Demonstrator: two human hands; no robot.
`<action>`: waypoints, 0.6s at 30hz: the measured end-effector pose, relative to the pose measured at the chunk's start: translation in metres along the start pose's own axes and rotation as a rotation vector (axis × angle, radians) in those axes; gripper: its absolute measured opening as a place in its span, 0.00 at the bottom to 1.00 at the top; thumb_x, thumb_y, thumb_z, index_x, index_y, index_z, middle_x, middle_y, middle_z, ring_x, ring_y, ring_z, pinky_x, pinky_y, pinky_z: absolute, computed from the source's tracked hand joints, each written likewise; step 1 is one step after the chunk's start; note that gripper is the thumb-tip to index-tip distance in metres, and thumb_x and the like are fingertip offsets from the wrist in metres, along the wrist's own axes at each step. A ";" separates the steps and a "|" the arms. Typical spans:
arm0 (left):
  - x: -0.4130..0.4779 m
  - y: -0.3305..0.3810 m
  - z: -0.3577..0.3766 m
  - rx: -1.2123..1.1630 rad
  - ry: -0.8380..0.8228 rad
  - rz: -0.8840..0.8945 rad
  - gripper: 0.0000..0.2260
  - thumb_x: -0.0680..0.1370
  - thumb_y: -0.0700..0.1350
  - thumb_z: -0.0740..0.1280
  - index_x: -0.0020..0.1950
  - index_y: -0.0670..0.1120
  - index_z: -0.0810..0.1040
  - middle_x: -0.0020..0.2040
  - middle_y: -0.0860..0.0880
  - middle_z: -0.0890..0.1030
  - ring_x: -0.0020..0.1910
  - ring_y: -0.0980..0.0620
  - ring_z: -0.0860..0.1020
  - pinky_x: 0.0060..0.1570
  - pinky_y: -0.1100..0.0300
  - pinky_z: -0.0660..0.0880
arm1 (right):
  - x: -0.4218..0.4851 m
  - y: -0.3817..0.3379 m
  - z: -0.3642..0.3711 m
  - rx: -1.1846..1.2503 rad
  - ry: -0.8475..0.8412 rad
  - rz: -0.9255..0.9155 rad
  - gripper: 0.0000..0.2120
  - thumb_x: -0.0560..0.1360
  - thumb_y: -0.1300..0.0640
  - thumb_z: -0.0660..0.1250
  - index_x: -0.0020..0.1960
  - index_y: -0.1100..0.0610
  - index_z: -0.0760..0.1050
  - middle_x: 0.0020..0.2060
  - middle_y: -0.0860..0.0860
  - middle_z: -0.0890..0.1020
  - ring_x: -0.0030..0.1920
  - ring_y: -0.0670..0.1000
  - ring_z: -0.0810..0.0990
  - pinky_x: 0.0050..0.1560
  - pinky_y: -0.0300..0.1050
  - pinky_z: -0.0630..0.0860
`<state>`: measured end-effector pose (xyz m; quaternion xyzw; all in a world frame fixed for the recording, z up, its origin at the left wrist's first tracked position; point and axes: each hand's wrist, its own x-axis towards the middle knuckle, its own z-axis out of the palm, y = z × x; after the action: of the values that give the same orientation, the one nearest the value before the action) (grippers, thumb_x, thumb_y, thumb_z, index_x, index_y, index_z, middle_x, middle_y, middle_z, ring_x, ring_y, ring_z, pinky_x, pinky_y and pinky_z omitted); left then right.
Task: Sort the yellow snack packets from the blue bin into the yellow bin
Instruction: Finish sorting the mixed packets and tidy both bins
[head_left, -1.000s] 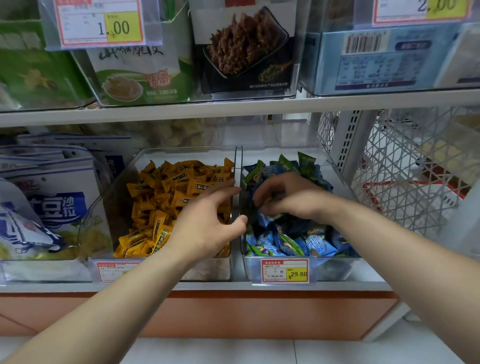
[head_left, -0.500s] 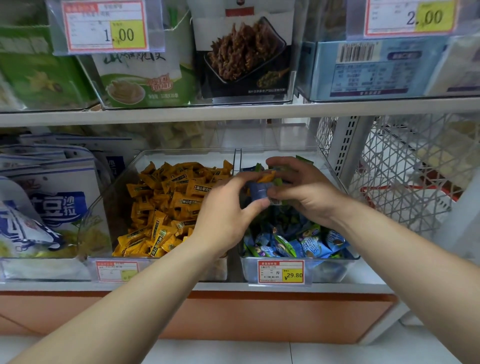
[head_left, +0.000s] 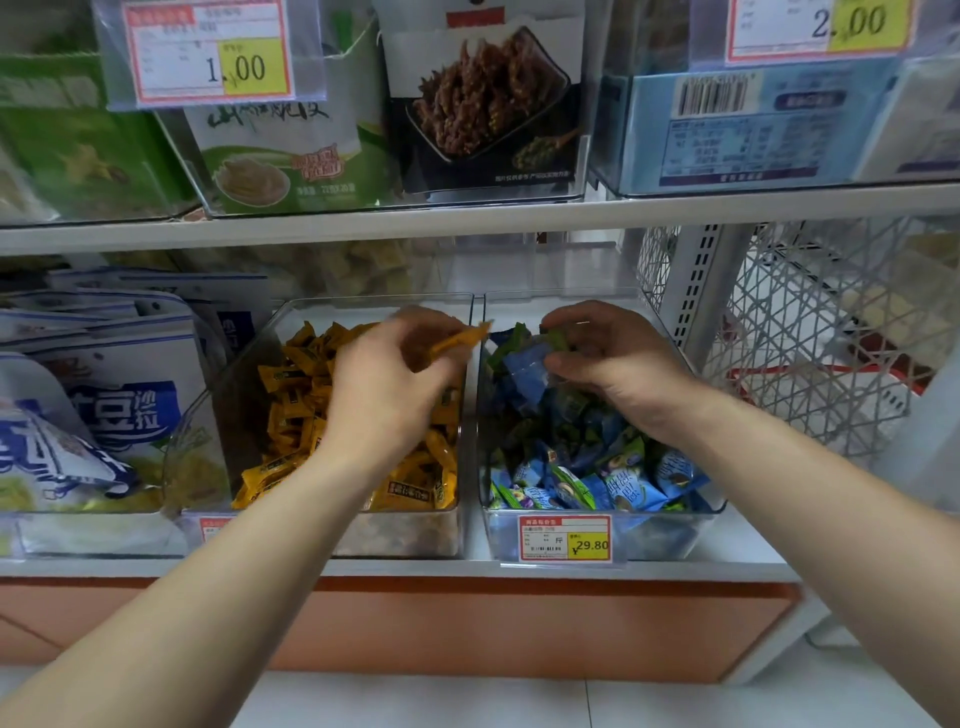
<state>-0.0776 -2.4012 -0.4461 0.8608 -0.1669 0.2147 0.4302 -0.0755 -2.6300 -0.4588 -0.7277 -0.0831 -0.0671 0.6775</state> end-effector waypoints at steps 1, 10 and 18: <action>0.002 -0.008 -0.007 0.081 0.027 -0.027 0.06 0.76 0.51 0.72 0.52 0.60 0.79 0.48 0.61 0.82 0.50 0.64 0.79 0.46 0.67 0.76 | 0.001 -0.001 -0.003 -0.166 0.044 -0.029 0.17 0.72 0.71 0.72 0.55 0.54 0.79 0.50 0.54 0.83 0.50 0.51 0.82 0.56 0.53 0.80; -0.011 -0.017 0.001 0.316 -0.226 -0.003 0.25 0.74 0.63 0.66 0.70 0.56 0.73 0.65 0.55 0.78 0.63 0.53 0.76 0.57 0.59 0.73 | 0.001 0.002 0.025 -0.769 -0.162 -0.174 0.06 0.75 0.56 0.69 0.50 0.49 0.81 0.45 0.46 0.83 0.46 0.47 0.80 0.48 0.38 0.76; -0.020 -0.021 0.010 0.306 -0.259 -0.002 0.25 0.74 0.60 0.68 0.70 0.57 0.73 0.64 0.57 0.79 0.63 0.55 0.76 0.57 0.59 0.75 | 0.024 0.034 0.048 -1.176 -0.758 0.313 0.18 0.74 0.50 0.68 0.63 0.49 0.74 0.44 0.46 0.78 0.42 0.47 0.77 0.36 0.41 0.70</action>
<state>-0.0823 -2.3954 -0.4762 0.9367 -0.1855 0.1249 0.2695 -0.0453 -2.5838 -0.4906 -0.9490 -0.1573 0.2545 0.0992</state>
